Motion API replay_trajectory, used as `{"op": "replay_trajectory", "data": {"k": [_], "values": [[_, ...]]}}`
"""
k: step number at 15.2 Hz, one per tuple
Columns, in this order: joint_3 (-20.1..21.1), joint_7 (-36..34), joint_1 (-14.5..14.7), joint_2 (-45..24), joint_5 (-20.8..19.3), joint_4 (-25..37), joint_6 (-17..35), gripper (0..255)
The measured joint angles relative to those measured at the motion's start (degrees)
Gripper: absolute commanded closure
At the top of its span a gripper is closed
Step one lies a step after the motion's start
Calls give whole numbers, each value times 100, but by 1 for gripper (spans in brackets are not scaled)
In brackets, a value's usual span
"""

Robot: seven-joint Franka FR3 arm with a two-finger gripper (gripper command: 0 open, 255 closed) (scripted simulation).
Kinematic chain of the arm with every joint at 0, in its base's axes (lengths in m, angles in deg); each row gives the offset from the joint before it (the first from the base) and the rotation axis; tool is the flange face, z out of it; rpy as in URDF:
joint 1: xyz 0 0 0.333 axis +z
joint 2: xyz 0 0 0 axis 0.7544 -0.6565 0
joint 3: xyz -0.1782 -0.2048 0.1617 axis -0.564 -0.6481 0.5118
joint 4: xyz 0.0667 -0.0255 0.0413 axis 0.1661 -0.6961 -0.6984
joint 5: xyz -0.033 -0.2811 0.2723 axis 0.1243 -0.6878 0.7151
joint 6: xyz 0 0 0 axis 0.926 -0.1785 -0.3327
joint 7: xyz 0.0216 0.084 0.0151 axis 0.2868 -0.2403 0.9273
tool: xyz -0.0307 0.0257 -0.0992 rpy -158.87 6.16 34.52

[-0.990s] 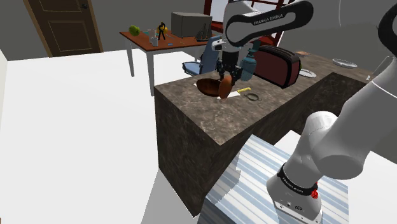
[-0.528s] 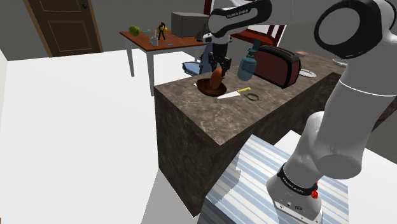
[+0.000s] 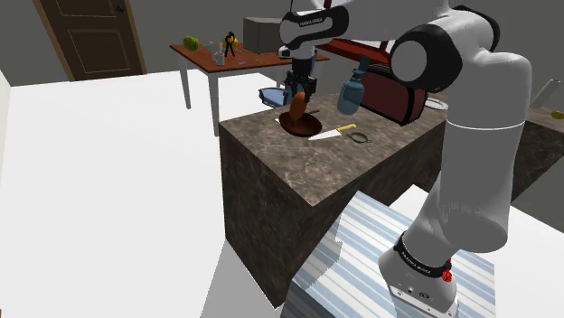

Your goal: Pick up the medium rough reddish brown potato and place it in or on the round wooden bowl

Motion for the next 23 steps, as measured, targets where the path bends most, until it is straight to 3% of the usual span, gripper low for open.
{"op": "replay_trajectory", "data": {"k": [12, 19, 20, 23], "values": [[66, -14, 6, -208, 116, -618, 833, 255], [64, -9, 1, -221, 134, -664, 958, 255], [68, -8, -5, -244, 143, -628, 932, 0], [87, -5, -8, -296, 157, -628, 898, 0]]}}
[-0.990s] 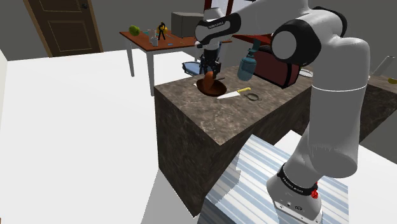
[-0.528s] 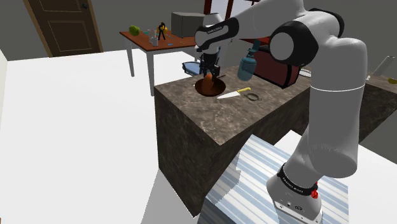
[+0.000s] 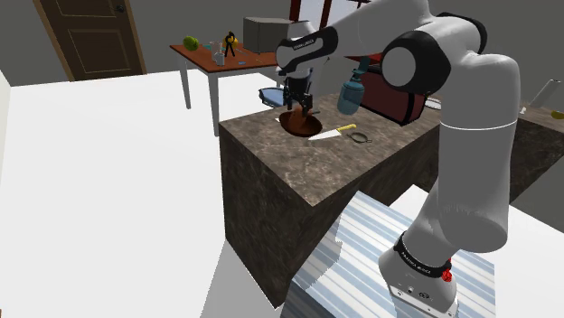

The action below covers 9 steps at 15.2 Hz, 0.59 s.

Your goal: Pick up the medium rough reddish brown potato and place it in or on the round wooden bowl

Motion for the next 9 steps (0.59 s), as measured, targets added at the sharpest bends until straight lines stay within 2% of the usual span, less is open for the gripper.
{"op": "replay_trajectory", "data": {"k": [3, 9], "values": [[0, 0, 4, 4, -2, -25, 11, 0], [-38, -49, 37, 158, -89, 452, -599, 0]]}}
